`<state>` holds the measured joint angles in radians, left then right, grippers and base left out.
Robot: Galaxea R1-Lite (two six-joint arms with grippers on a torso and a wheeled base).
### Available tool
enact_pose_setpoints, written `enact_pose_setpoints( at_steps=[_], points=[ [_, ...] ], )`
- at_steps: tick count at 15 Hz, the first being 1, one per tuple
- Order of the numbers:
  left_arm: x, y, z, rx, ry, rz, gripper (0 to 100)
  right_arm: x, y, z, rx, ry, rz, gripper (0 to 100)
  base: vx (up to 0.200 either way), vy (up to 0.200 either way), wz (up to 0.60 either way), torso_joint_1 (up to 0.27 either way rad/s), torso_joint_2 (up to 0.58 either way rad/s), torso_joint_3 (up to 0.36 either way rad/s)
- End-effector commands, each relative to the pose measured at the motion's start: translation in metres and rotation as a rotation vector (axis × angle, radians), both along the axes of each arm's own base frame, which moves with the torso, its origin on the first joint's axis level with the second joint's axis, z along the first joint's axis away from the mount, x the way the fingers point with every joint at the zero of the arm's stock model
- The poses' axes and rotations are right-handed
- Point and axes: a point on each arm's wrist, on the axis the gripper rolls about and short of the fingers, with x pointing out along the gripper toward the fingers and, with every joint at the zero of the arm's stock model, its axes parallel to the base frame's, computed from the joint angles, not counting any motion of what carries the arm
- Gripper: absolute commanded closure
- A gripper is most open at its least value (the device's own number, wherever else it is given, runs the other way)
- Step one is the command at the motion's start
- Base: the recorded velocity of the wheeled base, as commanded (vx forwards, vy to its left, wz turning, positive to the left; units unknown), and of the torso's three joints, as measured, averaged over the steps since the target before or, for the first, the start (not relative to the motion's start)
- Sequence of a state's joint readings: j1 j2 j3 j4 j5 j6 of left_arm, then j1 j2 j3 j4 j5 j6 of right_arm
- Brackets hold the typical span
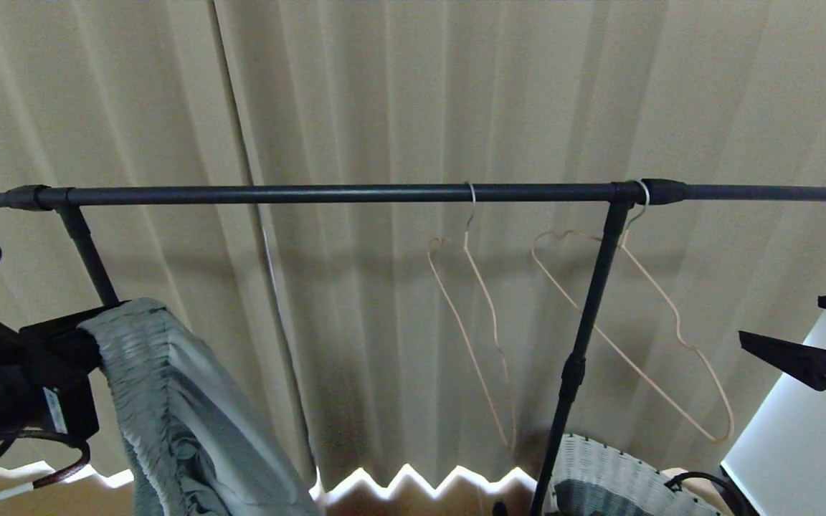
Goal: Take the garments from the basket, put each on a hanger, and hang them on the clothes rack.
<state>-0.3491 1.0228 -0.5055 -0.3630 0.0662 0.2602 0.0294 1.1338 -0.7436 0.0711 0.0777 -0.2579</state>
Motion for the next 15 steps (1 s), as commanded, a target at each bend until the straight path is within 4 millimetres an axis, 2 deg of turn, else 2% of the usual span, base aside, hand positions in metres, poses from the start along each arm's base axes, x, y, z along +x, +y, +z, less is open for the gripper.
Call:
enact_pose_setpoints(
  at_steps=[1, 3, 9, 11, 15],
  points=[
    [-0.004, 0.000, -0.010, -0.014, 0.019, -0.064, 100, 0.018, 0.011, -0.005, 0.004, 0.051, 0.056, 0, 0.000, 0.000, 0.00, 0.000, 0.00, 0.000],
    [-0.008, 0.004, -0.016, -0.040, 0.023, -0.114, 100, 0.028, 0.027, -0.002, 0.033, 0.068, 0.093, 0, 0.000, 0.000, 0.00, 0.000, 0.00, 0.000],
    [-0.010, 0.005, -0.022, -0.067, -0.045, -0.128, 100, 0.060, 0.036, -0.012, 0.057, 0.132, 0.046, 0, 0.000, 0.000, 0.00, 0.000, 0.00, 0.000],
    [-0.001, 0.004, -0.019, -0.100, -0.028, -0.106, 100, 0.076, 0.038, -0.021, 0.096, 0.138, 0.018, 0, 0.000, 0.000, 0.00, 0.000, 0.00, 0.000],
    [0.016, -0.001, -0.017, -0.161, 0.020, -0.092, 100, 0.090, 0.039, -0.035, 0.121, 0.185, -0.009, 0, 0.000, 0.000, 0.00, 0.000, 0.00, 0.000]
  ],
)
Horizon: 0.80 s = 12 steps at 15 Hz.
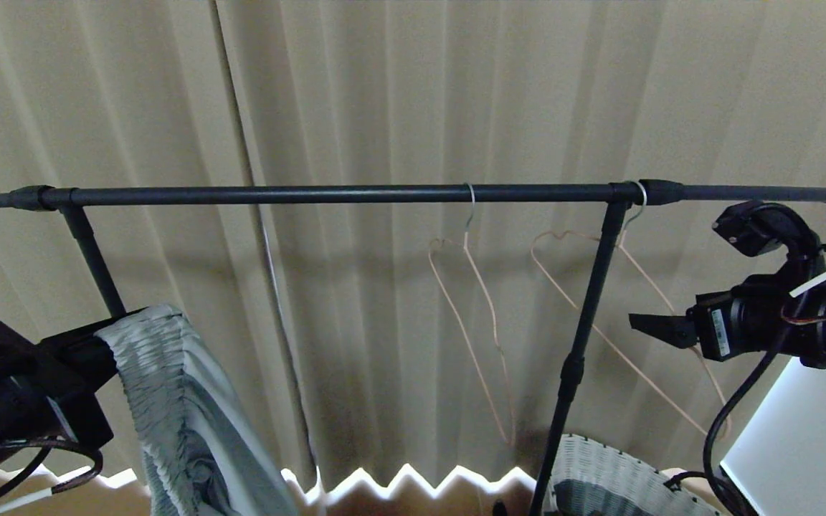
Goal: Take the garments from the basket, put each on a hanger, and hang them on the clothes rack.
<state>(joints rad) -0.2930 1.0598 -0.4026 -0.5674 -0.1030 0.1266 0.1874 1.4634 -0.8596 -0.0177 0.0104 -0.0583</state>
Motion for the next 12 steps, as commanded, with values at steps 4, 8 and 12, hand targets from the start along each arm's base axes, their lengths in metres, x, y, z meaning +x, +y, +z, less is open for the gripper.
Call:
enact_pose_setpoints(
  at_steps=[4, 8, 12],
  points=[
    [0.014, -0.004, -0.005, 0.004, 0.027, 0.002, 100, 0.022, -0.001, -0.020, 0.012, 0.048, -0.035, 0, 0.000, 0.000, 0.00, 0.000, 0.00, 0.000],
    [0.014, -0.004, -0.006, 0.006, 0.028, 0.002, 100, 0.027, -0.001, -0.031, 0.022, 0.087, -0.056, 0, 0.000, 0.000, 0.00, 0.000, 0.00, 0.000],
    [0.014, -0.004, -0.006, 0.007, 0.027, 0.002, 100, 0.029, 0.000, -0.032, 0.014, 0.080, -0.065, 100, 0.000, 0.000, 0.00, 0.000, 0.00, 0.000]
  ],
)
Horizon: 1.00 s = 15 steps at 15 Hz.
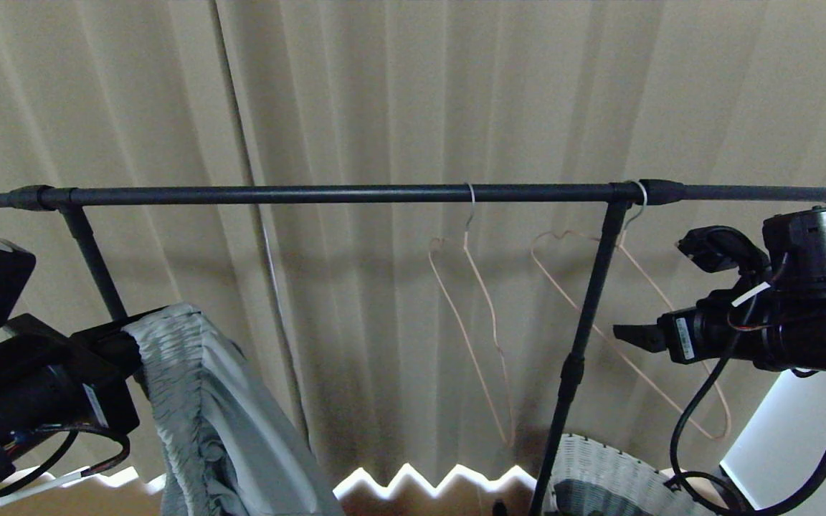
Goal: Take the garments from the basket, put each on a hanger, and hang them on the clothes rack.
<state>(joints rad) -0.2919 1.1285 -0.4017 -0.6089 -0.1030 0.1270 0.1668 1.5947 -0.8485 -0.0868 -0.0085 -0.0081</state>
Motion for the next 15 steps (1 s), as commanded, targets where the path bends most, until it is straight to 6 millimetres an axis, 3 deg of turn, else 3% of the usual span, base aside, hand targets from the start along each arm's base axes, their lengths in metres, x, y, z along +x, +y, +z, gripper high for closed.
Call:
enact_pose_setpoints(
  at_steps=[1, 9, 15],
  points=[
    [0.000, 0.000, 0.000, 0.000, 0.000, 0.001, 100, 0.001, 0.000, -0.001, -0.002, 0.003, 0.001, 100, 0.000, 0.000, 0.00, 0.000, 0.00, 0.000],
    [0.000, 0.000, -0.004, 0.013, 0.010, -0.001, 100, -0.003, -0.001, 0.004, -0.024, -0.019, -0.034, 100, 0.000, 0.000, 0.00, 0.000, 0.00, 0.000],
    [-0.001, 0.000, -0.004, 0.016, 0.009, -0.001, 100, -0.026, -0.006, 0.034, -0.016, -0.158, -0.072, 100, 0.000, 0.000, 0.00, 0.000, 0.00, 0.000]
  ],
)
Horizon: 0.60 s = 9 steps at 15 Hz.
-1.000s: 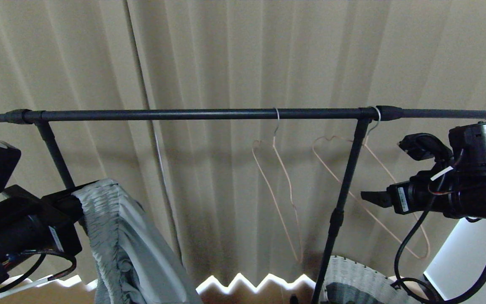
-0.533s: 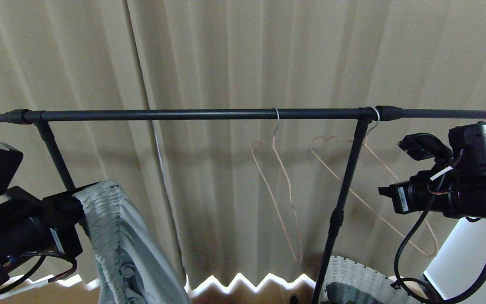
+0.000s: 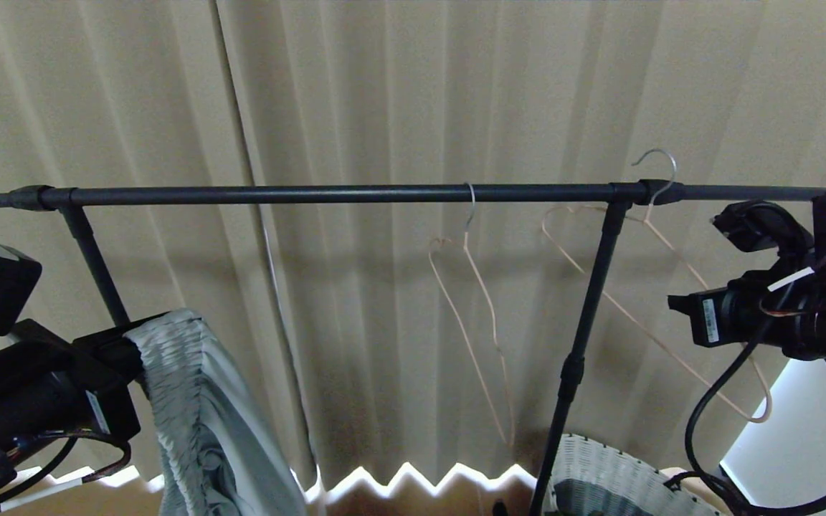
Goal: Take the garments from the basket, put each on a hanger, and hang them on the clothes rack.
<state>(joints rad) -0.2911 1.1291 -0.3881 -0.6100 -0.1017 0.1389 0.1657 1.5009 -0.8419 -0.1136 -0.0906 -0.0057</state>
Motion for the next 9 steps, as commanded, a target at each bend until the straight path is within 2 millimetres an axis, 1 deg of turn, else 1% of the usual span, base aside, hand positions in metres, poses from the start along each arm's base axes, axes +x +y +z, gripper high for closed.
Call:
enact_pose_setpoints(
  at_steps=[1, 5, 7, 9],
  points=[
    [0.000, 0.000, 0.000, 0.000, -0.001, 0.000, 100, -0.016, -0.003, 0.008, 0.006, -0.037, -0.002, 100, 0.000, 0.000, 0.00, 0.000, 0.00, 0.000],
    [-0.002, 0.000, -0.001, -0.002, -0.020, -0.002, 100, -0.043, -0.008, 0.002, 0.004, -0.034, -0.009, 100, 0.000, 0.000, 0.00, 0.000, 0.00, 0.000],
    [-0.002, 0.001, -0.004, 0.019, -0.060, -0.004, 100, -0.053, -0.013, 0.002, 0.004, -0.042, -0.022, 100, 0.000, 0.000, 0.00, 0.000, 0.00, 0.000],
    [-0.004, 0.001, -0.008, 0.051, -0.071, -0.007, 100, -0.056, -0.018, 0.001, 0.003, -0.044, -0.048, 100, 0.000, 0.000, 0.00, 0.000, 0.00, 0.000]
  ],
)
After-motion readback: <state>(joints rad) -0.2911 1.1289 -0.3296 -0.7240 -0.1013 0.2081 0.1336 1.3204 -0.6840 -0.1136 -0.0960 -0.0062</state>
